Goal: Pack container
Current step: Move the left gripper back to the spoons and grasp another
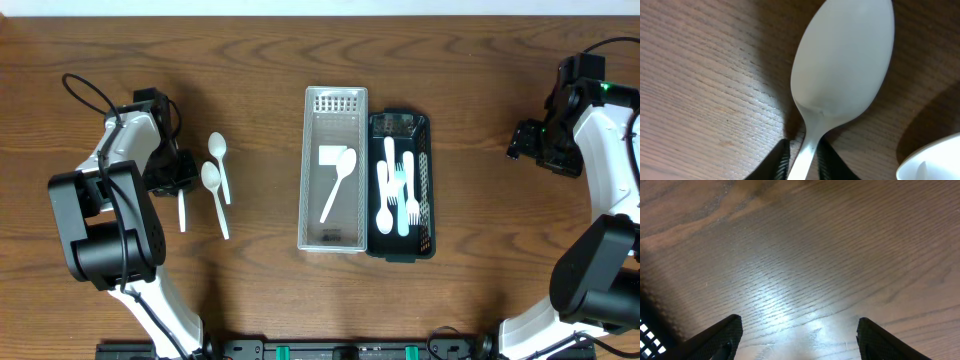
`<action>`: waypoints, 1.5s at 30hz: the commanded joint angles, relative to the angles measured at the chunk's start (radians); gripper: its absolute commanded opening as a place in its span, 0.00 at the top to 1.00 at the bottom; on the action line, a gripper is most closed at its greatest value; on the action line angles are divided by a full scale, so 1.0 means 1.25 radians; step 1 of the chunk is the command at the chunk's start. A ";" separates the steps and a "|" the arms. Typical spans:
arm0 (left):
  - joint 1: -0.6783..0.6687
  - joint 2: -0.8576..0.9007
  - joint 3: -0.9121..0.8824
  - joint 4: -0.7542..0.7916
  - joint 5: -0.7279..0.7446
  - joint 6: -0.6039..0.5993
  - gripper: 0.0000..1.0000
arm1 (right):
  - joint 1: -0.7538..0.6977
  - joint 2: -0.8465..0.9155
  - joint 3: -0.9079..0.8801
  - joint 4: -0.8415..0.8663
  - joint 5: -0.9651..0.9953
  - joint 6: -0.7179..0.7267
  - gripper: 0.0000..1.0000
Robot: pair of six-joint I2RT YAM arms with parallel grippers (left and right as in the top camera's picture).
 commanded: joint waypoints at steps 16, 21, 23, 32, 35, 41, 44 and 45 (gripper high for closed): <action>-0.004 -0.024 0.039 -0.066 -0.004 0.034 0.94 | -0.007 0.006 -0.003 0.005 -0.001 -0.011 0.24; -0.028 -0.121 0.061 -0.071 -0.004 0.040 0.94 | -0.007 0.006 -0.003 0.007 -0.001 -0.011 0.24; -0.039 -0.162 0.061 -0.071 -0.004 0.040 0.94 | -0.007 0.006 -0.003 0.009 -0.001 -0.011 0.24; -0.164 -0.363 0.079 -0.105 -0.004 0.041 0.94 | -0.007 0.006 -0.003 0.010 -0.001 -0.011 0.24; -0.218 -0.402 0.082 -0.103 -0.004 0.040 0.94 | -0.007 0.006 -0.003 0.009 -0.001 -0.011 0.24; -0.217 -0.400 0.080 -0.104 -0.007 0.030 0.94 | -0.007 0.006 -0.003 0.009 -0.001 -0.011 0.24; -0.175 -0.390 0.076 -0.092 -0.007 -0.007 0.86 | -0.007 0.006 -0.003 0.010 -0.003 -0.011 0.23; -0.154 -0.386 0.075 -0.089 -0.007 -0.027 0.78 | -0.007 0.006 -0.003 0.010 -0.003 -0.011 0.23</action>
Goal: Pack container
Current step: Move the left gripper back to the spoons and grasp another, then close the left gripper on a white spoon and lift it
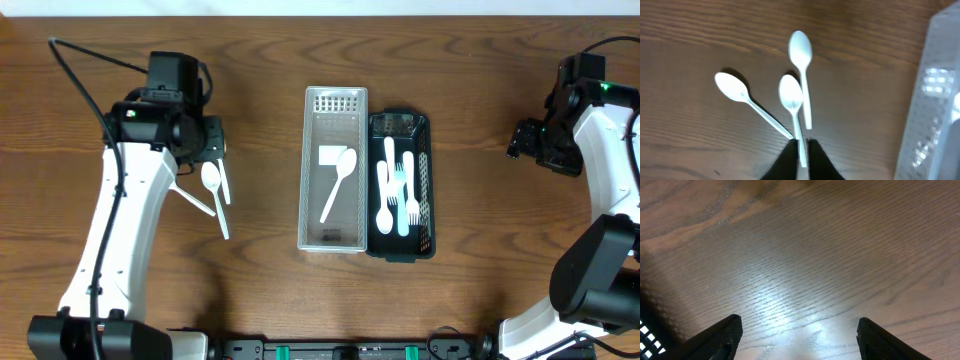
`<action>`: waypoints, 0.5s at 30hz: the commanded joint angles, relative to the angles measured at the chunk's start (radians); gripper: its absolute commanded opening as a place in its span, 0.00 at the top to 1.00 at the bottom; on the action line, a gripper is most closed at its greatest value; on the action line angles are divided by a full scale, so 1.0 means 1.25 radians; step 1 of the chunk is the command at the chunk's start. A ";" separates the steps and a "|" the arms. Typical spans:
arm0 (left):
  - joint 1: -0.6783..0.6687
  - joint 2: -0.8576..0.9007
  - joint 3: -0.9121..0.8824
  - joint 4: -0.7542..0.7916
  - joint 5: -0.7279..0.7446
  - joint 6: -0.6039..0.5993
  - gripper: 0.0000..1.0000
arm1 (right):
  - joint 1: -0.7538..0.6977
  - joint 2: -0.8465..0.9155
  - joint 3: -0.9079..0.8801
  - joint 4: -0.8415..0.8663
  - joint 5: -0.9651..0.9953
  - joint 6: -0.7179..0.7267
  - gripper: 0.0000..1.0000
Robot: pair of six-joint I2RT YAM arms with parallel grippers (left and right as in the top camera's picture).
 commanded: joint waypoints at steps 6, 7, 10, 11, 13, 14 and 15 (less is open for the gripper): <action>0.148 0.054 0.001 0.006 -0.005 -0.163 0.51 | -0.007 0.006 -0.003 0.003 -0.004 -0.009 0.23; 0.160 0.065 -0.002 0.006 -0.003 -0.178 0.50 | -0.007 0.006 -0.003 0.004 -0.004 -0.009 0.23; 0.178 0.107 -0.008 0.006 -0.003 -0.215 0.46 | -0.007 0.006 -0.003 0.009 -0.013 -0.009 0.23; 0.180 0.126 -0.009 0.006 -0.003 -0.226 0.46 | -0.007 0.006 -0.003 0.011 -0.018 -0.009 0.23; 0.180 0.165 -0.009 0.009 -0.003 -0.247 0.45 | -0.007 0.006 -0.003 0.011 -0.019 -0.009 0.23; 0.180 0.184 -0.009 0.011 -0.003 -0.258 0.45 | -0.007 0.006 -0.003 0.011 -0.019 -0.009 0.23; 0.180 0.207 -0.009 0.012 -0.003 -0.273 0.45 | -0.007 0.006 -0.003 0.011 -0.019 -0.009 0.23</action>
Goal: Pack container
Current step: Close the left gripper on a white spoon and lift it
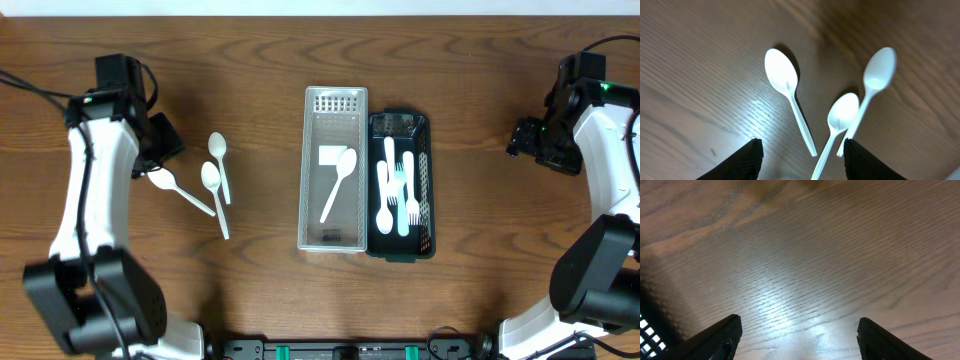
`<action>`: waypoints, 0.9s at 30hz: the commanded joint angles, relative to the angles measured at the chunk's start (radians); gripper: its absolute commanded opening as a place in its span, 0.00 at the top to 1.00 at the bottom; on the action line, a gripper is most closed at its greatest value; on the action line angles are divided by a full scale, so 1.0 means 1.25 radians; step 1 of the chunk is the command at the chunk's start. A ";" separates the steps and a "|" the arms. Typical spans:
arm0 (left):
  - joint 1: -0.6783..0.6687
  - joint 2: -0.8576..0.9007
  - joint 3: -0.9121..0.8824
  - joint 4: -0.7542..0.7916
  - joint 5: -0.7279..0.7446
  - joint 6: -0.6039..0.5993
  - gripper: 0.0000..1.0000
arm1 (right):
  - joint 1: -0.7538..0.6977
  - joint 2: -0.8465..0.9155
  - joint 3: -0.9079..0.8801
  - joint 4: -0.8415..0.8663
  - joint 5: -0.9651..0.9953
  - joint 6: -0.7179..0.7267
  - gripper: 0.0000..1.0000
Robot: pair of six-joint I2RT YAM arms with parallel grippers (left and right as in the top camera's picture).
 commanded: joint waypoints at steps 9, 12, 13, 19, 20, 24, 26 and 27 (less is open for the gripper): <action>0.002 0.222 -0.009 0.027 -0.002 -0.151 0.45 | -0.007 0.006 -0.003 -0.001 -0.006 -0.009 0.23; 0.002 0.253 -0.009 0.039 0.011 -0.153 0.45 | -0.008 0.006 -0.003 -0.001 -0.006 -0.009 0.23; 0.002 0.260 -0.009 0.044 0.019 -0.154 0.46 | -0.008 0.006 -0.003 -0.001 -0.006 -0.009 0.23; 0.002 0.273 -0.021 0.071 0.040 -0.153 0.50 | -0.008 0.006 -0.003 0.000 -0.005 -0.009 0.23; 0.003 0.273 -0.023 0.071 0.040 -0.150 0.50 | -0.008 0.006 -0.003 0.000 -0.005 -0.009 0.23; 0.008 0.273 -0.048 0.081 0.040 -0.150 0.50 | -0.009 0.006 -0.003 -0.001 -0.005 -0.009 0.23; 0.013 0.273 -0.065 0.089 0.046 -0.150 0.50 | -0.009 0.006 -0.003 -0.001 -0.005 -0.010 0.23; 0.018 0.273 -0.076 0.093 0.050 -0.150 0.50 | -0.008 0.006 -0.003 -0.001 -0.005 -0.012 0.23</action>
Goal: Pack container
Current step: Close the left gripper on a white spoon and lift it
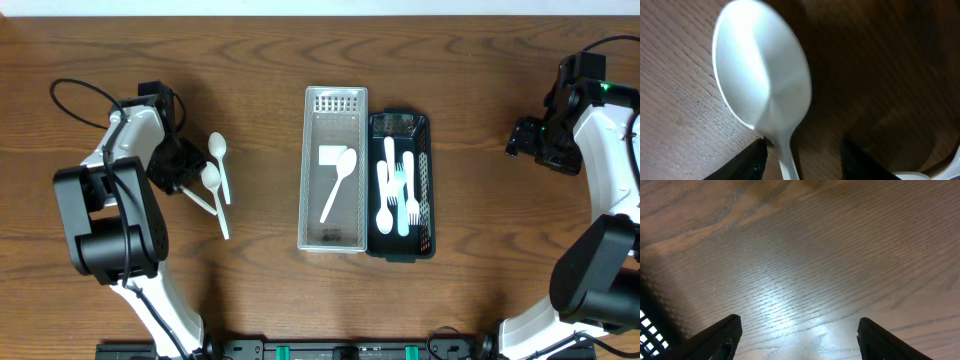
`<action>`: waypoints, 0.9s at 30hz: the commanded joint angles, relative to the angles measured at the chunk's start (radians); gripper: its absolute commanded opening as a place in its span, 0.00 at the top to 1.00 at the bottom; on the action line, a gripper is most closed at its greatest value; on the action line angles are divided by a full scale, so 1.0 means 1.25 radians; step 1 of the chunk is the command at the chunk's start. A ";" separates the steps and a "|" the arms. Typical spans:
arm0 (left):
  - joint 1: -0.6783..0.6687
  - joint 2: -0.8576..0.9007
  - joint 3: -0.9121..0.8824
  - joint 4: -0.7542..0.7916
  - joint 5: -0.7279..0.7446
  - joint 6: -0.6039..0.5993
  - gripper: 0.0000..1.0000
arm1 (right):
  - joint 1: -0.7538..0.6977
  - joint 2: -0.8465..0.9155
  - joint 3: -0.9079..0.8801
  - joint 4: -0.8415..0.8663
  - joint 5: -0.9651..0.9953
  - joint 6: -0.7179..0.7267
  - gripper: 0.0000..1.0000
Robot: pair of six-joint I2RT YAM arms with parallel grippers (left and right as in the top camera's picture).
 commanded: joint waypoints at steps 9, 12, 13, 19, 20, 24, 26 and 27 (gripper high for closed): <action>0.039 0.010 -0.084 0.033 0.021 0.023 0.63 | -0.008 0.006 -0.003 -0.005 -0.001 -0.015 0.23; 0.039 0.010 -0.084 0.032 0.020 0.046 0.66 | -0.008 0.006 -0.003 -0.007 -0.001 -0.015 0.23; 0.039 0.010 -0.084 0.032 0.020 0.054 0.69 | -0.008 0.006 -0.003 -0.009 -0.001 -0.015 0.23; 0.039 0.009 -0.084 0.033 0.020 0.090 0.89 | -0.008 0.006 -0.003 -0.009 -0.001 -0.015 0.23; 0.039 0.009 -0.084 0.033 0.020 0.090 0.91 | -0.008 0.006 -0.003 -0.009 -0.001 -0.015 0.24; 0.039 0.008 -0.083 0.033 0.020 0.106 0.94 | -0.008 0.006 -0.003 -0.010 -0.001 -0.015 0.23; 0.039 -0.001 -0.082 0.032 0.020 0.112 0.94 | -0.008 0.006 -0.003 -0.010 -0.001 -0.015 0.23; 0.039 -0.010 -0.082 0.033 0.020 0.118 0.94 | -0.008 0.006 -0.003 -0.010 -0.001 -0.015 0.23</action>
